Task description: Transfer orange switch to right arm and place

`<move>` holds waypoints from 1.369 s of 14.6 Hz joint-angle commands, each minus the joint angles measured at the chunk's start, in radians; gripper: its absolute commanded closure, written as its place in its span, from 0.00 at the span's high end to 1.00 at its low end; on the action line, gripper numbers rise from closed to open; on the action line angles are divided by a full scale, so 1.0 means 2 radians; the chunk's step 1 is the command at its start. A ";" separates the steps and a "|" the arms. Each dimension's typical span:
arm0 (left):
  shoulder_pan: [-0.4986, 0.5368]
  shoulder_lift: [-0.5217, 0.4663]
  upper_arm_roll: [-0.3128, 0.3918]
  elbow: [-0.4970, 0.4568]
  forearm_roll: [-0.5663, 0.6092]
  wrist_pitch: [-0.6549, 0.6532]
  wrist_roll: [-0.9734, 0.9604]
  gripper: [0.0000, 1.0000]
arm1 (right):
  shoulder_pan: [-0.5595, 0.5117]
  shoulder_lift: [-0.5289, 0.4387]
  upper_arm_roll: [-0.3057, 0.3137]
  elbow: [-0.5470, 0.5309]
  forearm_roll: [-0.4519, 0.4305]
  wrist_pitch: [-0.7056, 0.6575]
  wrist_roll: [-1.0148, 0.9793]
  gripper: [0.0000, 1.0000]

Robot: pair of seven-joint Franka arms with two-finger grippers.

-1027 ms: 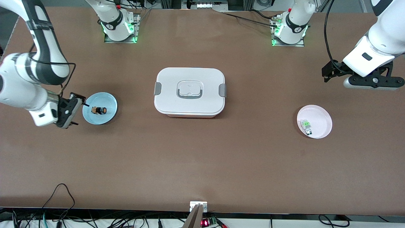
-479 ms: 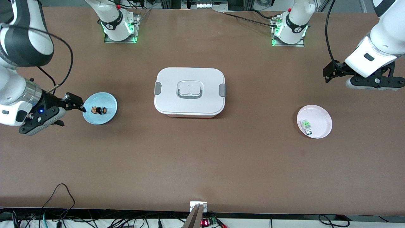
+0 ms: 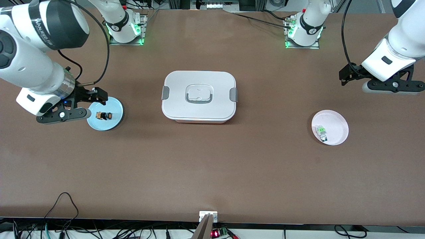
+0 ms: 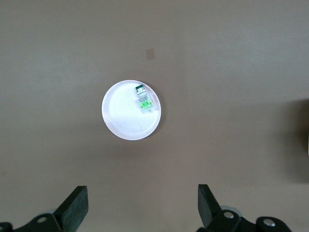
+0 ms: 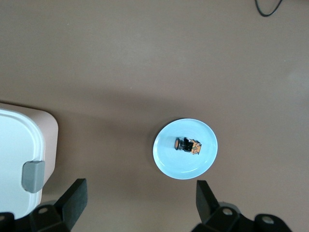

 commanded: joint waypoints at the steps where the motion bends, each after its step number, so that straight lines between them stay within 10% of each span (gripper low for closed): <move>1: 0.002 0.007 -0.003 0.018 0.000 -0.015 -0.003 1.00 | -0.002 0.002 -0.057 0.013 -0.005 -0.007 0.007 1.00; 4: 0.002 0.008 -0.002 0.018 0.000 -0.015 -0.002 1.00 | -0.005 0.001 -0.124 0.007 0.014 -0.005 0.010 1.00; 20: 0.002 0.007 -0.002 0.018 -0.001 -0.015 -0.007 1.00 | -0.008 -0.062 -0.165 -0.075 0.028 0.065 -0.061 1.00</move>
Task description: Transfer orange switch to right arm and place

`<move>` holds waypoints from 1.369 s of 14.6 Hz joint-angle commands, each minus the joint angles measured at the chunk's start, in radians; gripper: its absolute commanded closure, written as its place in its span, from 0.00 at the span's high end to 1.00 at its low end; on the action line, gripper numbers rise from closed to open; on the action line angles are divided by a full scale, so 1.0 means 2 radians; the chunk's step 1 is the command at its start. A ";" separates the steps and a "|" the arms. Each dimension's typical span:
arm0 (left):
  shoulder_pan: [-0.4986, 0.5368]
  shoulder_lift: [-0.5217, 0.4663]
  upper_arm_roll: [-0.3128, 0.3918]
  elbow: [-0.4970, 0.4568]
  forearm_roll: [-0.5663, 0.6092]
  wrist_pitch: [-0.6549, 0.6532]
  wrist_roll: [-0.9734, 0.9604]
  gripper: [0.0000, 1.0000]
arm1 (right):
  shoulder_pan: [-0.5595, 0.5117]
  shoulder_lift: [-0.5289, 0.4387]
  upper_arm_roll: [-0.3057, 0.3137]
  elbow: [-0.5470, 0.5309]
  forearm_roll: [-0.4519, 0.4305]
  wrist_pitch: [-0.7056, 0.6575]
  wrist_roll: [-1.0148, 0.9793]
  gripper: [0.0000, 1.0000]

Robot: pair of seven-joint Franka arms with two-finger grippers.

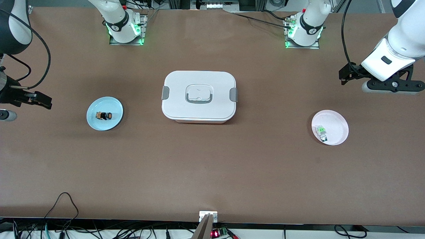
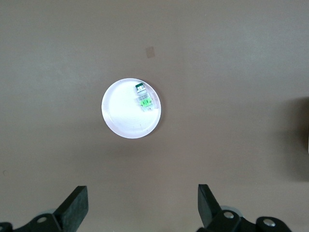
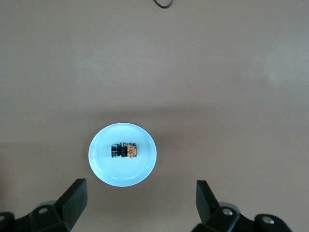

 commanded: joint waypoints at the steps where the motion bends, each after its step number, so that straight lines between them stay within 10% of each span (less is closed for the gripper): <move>1: 0.002 0.007 -0.002 0.017 -0.001 -0.012 -0.007 1.00 | -0.001 -0.016 -0.008 -0.016 0.013 0.005 -0.011 1.00; 20: 0.001 0.007 -0.003 0.017 -0.001 -0.012 -0.007 1.00 | 0.000 -0.076 -0.022 -0.020 0.050 -0.081 -0.013 1.00</move>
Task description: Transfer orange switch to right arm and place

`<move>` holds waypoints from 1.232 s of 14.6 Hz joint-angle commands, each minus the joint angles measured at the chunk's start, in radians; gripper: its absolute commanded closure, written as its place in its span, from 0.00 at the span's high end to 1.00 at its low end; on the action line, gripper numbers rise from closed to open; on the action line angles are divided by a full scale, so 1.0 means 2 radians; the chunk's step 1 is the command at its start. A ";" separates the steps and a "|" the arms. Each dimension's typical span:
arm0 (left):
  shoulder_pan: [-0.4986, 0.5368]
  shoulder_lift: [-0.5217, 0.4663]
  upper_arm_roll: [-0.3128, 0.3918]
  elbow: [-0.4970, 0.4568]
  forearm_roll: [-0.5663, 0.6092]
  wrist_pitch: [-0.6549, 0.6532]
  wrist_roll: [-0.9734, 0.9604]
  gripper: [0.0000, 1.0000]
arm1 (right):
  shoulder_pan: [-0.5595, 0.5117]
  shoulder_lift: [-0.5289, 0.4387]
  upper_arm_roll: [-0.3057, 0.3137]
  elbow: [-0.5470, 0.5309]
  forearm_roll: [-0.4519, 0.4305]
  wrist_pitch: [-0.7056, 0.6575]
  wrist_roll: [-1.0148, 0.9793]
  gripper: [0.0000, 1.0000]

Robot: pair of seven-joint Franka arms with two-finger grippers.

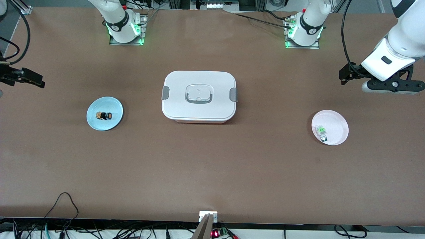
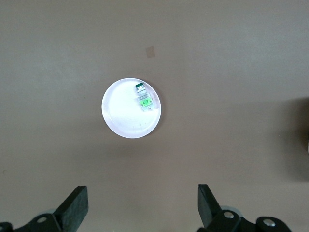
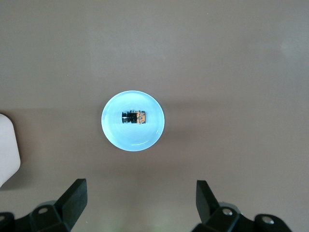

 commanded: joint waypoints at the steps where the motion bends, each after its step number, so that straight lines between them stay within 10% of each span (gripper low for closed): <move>1: 0.001 0.007 -0.003 0.017 -0.001 -0.012 -0.007 1.00 | 0.000 -0.021 -0.004 -0.017 0.008 0.002 0.020 1.00; 18: -0.004 0.007 -0.005 0.017 -0.001 -0.013 -0.008 1.00 | 0.000 -0.064 -0.003 -0.061 0.007 -0.010 0.012 1.00</move>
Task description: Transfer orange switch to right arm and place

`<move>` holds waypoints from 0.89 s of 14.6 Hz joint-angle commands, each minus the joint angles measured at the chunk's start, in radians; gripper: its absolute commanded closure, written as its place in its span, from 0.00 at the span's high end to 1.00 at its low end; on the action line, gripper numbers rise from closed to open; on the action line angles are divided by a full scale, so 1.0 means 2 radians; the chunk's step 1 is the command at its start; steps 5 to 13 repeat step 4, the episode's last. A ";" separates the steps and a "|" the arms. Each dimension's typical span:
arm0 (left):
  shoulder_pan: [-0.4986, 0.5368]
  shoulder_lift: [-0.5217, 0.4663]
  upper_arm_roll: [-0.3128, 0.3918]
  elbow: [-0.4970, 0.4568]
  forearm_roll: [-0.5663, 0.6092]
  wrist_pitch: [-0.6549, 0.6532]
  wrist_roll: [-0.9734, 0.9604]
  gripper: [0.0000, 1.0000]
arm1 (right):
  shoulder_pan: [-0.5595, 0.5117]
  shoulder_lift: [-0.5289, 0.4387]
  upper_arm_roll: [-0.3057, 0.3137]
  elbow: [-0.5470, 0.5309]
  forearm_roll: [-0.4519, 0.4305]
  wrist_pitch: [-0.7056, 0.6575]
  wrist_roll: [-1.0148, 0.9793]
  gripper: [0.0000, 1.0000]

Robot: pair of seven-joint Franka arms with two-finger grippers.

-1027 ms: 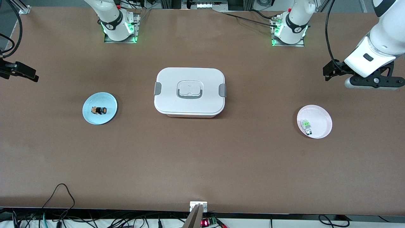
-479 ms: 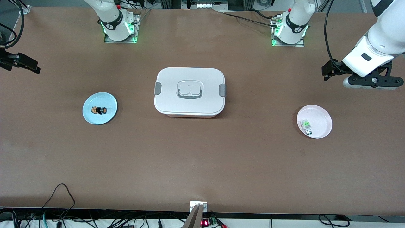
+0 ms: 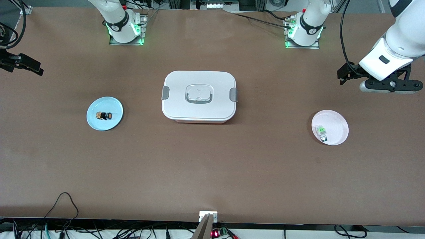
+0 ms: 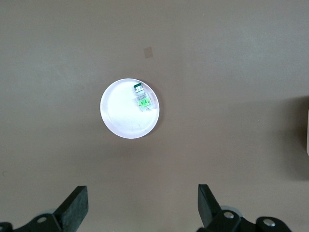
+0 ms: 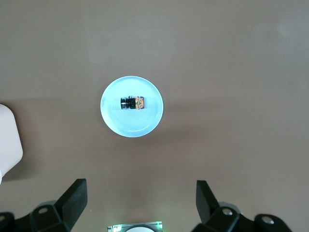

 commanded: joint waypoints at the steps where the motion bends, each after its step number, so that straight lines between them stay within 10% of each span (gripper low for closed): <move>1: -0.002 0.007 -0.002 0.017 -0.001 -0.013 -0.008 1.00 | 0.000 -0.012 0.001 -0.010 0.006 -0.003 0.000 1.00; 13: -0.002 0.007 -0.002 0.017 -0.001 -0.013 -0.008 1.00 | 0.000 -0.012 0.001 -0.010 0.007 -0.001 0.000 1.00</move>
